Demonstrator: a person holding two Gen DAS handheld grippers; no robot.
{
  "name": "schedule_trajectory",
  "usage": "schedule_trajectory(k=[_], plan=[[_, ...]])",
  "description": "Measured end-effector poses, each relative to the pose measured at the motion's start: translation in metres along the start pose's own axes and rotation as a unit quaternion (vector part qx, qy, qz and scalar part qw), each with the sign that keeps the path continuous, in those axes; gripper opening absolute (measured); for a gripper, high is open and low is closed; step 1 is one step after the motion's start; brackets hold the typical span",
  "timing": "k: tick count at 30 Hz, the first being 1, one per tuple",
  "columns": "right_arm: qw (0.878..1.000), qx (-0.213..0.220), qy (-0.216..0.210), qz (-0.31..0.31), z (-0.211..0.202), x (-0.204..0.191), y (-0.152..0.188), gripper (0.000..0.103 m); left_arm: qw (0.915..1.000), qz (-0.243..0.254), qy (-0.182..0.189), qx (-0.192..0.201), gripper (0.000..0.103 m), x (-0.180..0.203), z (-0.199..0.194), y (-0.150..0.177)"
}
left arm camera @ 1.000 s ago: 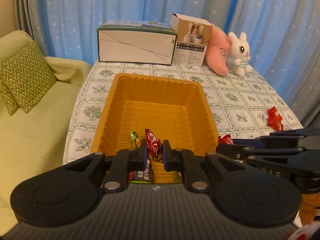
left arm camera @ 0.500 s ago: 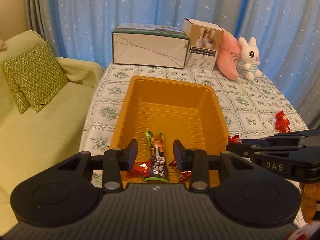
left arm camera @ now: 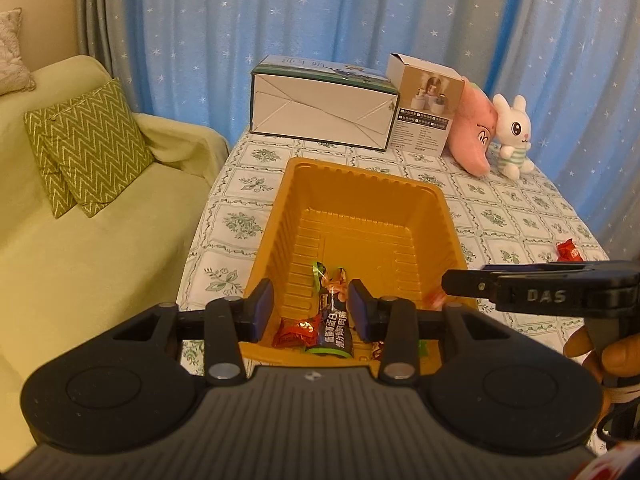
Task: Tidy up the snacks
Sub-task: 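Lower both red candies into the orange tray and open both grippers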
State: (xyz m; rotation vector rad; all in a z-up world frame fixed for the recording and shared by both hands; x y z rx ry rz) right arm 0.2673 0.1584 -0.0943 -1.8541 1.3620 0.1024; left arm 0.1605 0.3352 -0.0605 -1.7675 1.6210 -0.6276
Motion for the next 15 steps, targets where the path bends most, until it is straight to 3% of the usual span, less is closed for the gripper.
schedule_trajectory(k=[6,15], plan=[[1.0,0.012,0.002,0.017,-0.021,0.012,0.003,0.062,1.0,0.002,0.001,-0.001,0.041,0.009,-0.01,0.005],[0.997,0.021,0.057,0.047,-0.074,0.048,0.034,0.061,0.9999,0.015,0.005,-0.001,0.041,0.041,-0.037,0.007]])
Point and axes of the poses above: each gripper's, at about its wrist camera, not at the fingertips, and z roughly the way its jaws point, x to its right, y to its underside, the point moved 4 cm from there along z, roughly the way its jaws point, and after that the axes turned 15 degrees about z, right-handed, at the moved point
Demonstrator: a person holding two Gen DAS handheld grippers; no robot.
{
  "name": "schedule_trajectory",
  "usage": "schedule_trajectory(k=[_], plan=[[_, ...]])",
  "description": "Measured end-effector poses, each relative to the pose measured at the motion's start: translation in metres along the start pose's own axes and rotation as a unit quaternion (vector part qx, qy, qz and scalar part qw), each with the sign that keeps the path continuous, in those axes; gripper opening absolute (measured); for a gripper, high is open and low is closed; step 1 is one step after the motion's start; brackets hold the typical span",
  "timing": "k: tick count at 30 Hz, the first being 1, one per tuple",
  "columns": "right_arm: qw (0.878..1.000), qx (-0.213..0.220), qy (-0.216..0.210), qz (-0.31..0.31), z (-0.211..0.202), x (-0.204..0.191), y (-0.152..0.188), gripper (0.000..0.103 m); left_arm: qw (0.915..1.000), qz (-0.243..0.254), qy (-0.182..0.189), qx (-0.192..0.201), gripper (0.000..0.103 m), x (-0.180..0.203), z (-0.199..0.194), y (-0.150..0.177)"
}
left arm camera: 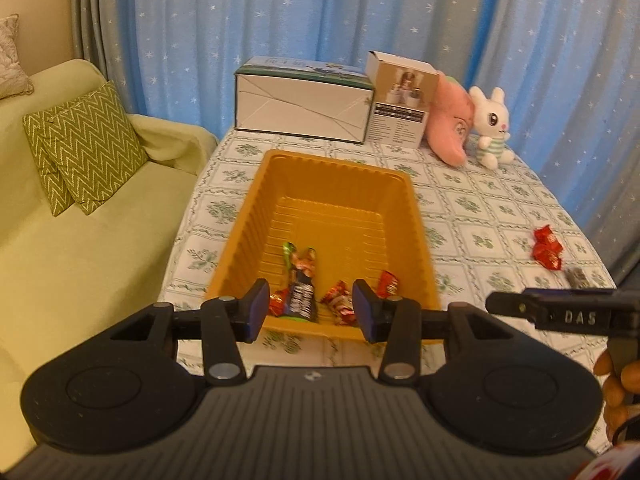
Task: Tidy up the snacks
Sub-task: 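Lower both red candies into the orange tray and open both grippers, then move both open grippers back toward the clear packet and brown candy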
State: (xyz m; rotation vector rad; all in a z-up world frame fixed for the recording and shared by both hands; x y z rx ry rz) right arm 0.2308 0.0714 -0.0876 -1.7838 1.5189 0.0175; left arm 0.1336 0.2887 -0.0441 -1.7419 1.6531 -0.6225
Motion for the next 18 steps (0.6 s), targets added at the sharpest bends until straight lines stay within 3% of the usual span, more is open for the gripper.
schedule_trajectory(k=[18], plan=[[0.997,0.046,0.06,0.032,-0.108,0.072,0.025,0.061,0.9986,0.039,0.036,0.009,0.041,0.108,-0.043,-0.004]])
Point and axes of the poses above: each gripper's, at about its wrist camera, not at the fingertips, and z roughly the way its jaws point, x to its right, y to its underside, the point moved 4 cm from there along z, roughly the way its jaws point, and after that the axes turned 15 degrees about z, right-handed, at the moved point
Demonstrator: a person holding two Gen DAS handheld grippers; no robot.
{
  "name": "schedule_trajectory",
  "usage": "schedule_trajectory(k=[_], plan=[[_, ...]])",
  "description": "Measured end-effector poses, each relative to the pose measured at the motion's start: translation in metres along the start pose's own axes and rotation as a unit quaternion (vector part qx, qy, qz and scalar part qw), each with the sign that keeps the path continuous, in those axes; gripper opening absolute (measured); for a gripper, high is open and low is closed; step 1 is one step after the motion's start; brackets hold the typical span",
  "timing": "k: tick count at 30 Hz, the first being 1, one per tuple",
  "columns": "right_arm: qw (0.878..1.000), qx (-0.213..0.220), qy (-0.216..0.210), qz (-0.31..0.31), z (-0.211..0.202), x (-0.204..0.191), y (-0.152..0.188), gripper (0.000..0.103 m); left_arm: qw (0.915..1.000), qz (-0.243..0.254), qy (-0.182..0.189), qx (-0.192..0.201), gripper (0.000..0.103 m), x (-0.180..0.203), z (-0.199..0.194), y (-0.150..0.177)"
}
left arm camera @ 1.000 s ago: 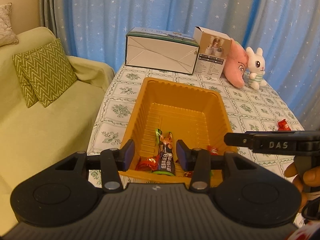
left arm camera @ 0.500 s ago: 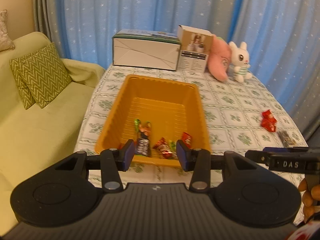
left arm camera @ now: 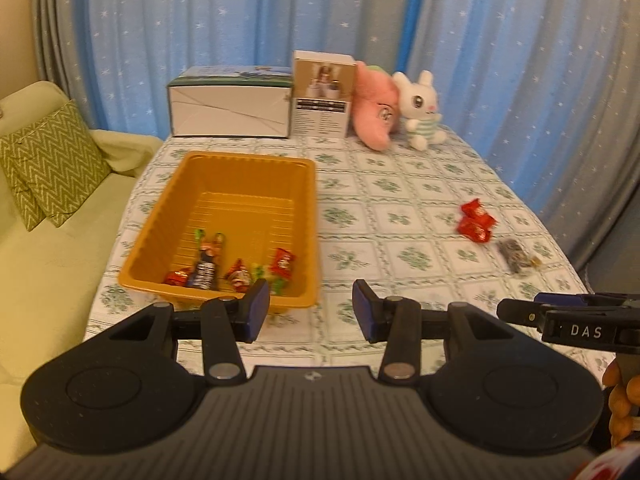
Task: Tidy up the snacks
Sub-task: 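Move both open grippers back toward the clear packet and brown candy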
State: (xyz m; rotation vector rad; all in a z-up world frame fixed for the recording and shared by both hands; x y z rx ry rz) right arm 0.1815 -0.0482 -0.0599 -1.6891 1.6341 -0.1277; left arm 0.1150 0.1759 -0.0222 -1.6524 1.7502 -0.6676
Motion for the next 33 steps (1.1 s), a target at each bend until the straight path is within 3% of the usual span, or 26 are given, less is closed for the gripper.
schedule_trajectory(k=[13,16,24,29,33], plan=[[0.998,0.031,0.031,0.047,-0.038,0.058,-0.008,0.061,0.999,0.023,0.038,0.01,0.041,0.065,0.003,-0.011],[0.997,0.04,0.04,0.058,-0.044,0.073,-0.01,0.061,0.9983,0.029,0.049,0.009,0.048,0.078,0.007,-0.013],[0.993,0.061,0.066,0.082,-0.059,0.109,-0.018,0.061,0.9963,0.04,0.074,0.014,0.052,0.109,0.019,-0.025],[0.99,0.07,0.077,0.096,-0.067,0.128,-0.022,0.061,0.9951,0.041,0.087,0.023,0.066,0.126,0.024,-0.035],[0.988,0.076,0.089,0.101,-0.072,0.141,-0.025,0.061,0.9941,0.052,0.093,0.022,0.067,0.139,0.029,-0.039]])
Point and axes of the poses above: each gripper's, at about its wrist camera, not at the fingertips, and z roughly the way its jaws point, x to its right, y to its underside, the point moved 4 cm from there along z, roughly the way its jaws point, and after that the axes turned 15 degrees about z, right-handed, at the moved point
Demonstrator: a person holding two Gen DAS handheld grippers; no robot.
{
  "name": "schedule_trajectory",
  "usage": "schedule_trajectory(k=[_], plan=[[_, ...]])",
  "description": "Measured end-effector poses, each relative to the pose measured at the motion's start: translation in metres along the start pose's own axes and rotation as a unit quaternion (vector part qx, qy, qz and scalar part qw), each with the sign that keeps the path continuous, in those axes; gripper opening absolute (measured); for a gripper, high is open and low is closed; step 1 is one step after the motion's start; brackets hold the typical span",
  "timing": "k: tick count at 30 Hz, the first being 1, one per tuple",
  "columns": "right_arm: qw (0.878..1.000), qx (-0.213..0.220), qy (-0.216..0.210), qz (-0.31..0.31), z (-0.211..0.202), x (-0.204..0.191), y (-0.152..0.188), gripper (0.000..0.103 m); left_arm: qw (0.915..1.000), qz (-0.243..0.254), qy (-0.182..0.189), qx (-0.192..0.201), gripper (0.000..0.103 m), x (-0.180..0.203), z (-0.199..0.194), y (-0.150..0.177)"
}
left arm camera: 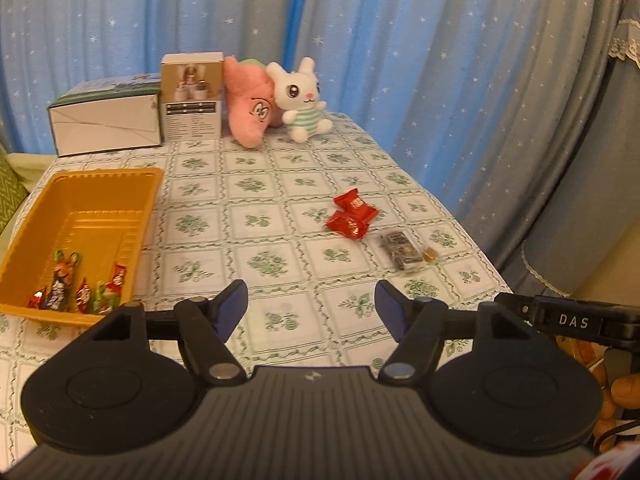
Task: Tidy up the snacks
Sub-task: 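Move both open grippers back toward the clear packet and brown candy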
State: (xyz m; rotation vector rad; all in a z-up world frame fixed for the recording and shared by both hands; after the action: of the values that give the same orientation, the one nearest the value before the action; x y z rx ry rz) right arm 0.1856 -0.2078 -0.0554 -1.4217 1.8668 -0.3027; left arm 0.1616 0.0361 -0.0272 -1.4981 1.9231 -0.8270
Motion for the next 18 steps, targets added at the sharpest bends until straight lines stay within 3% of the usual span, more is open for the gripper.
schedule_trajectory(k=[18], plan=[[0.999,0.017,0.026,0.009,0.009,0.042,-0.032,0.061,0.9996,0.027,-0.005,0.005,0.067,0.031,0.042,-0.015]])
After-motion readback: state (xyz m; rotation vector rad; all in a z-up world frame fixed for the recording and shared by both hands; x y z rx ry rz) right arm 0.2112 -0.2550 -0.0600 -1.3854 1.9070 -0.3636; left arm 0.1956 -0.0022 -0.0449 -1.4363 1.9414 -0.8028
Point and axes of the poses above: each gripper's, at about its wrist camera, not at the fingertips, and z roughly the way its jaws point, x to its right, y to its underside, the point moved 4 cm from there along z, roughly the way its jaws point, and after that the axes turned 15 degrees about z, right-handed, at the moved point
